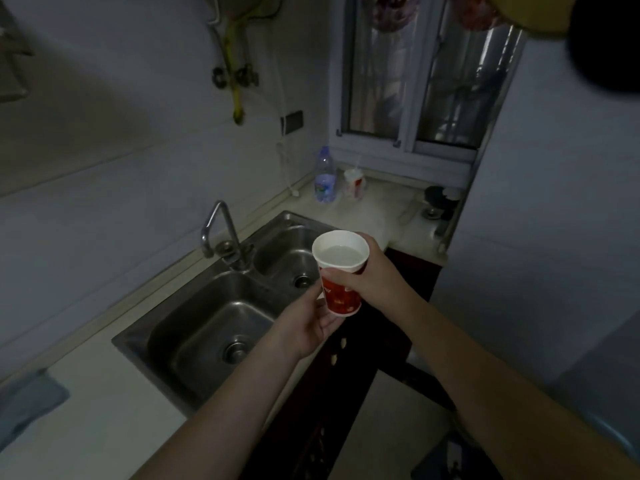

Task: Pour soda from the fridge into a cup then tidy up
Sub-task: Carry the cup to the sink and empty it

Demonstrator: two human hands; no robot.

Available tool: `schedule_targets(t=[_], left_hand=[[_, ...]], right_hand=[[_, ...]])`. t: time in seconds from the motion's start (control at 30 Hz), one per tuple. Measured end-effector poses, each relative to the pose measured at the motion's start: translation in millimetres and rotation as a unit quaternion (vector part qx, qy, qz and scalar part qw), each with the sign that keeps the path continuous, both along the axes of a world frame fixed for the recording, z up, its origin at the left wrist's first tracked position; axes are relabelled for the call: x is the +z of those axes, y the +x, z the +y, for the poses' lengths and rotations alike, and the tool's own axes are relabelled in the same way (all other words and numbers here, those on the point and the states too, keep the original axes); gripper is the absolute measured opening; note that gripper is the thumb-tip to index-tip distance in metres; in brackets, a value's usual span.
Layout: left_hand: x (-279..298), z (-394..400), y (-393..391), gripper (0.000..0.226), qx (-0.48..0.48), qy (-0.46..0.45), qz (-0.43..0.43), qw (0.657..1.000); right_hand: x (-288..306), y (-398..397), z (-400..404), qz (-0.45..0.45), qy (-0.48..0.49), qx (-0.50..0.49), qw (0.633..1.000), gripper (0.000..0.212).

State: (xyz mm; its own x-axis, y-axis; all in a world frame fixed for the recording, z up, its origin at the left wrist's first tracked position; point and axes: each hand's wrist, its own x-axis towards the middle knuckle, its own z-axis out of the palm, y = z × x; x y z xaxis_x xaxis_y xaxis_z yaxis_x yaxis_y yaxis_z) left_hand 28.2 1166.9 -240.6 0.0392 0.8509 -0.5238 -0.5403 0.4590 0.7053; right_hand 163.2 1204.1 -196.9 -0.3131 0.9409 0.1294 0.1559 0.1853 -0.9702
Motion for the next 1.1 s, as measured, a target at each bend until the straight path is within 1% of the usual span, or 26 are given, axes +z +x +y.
schedule_targets(t=[0.17,0.3,0.4,0.67,0.77,0.93,1.1], left_hand=[[0.2,40.9,29.6,0.052,-0.016,-0.005,-0.008,1.0],[-4.6,79.8,44.1,0.047,-0.018,-0.01,-0.01,1.0],[-11.4,113.3,51.8,0.043,-0.013,-0.012,-0.015,1.0],[-31.0,214.1,48.0,0.052,-0.018,-0.032,-0.017,0.999],[-38.4,247.1,40.6,0.048,-0.034,-0.028,-0.02,0.999],[-45.4,292.7,32.8,0.035,-0.017,-0.038,-0.015,0.999],[-58.0,344.3,26.6,0.03,0.004,-0.052,0.0,0.999]], right_hand=[[-0.4,28.0,38.3,0.003,-0.006,-0.026,1.0,0.077],[-9.6,41.5,71.8,0.011,-0.006,-0.048,0.999,0.08],[-15.3,47.7,102.1,0.011,-0.006,-0.058,0.998,0.075],[-30.3,48.8,199.3,-0.007,0.0,-0.066,0.998,0.073],[-34.7,43.6,232.5,-0.017,0.001,-0.063,0.998,0.073],[-44.0,32.6,279.2,-0.008,-0.014,-0.053,0.998,0.075],[-57.3,26.4,334.1,-0.005,-0.024,-0.027,0.999,0.075]])
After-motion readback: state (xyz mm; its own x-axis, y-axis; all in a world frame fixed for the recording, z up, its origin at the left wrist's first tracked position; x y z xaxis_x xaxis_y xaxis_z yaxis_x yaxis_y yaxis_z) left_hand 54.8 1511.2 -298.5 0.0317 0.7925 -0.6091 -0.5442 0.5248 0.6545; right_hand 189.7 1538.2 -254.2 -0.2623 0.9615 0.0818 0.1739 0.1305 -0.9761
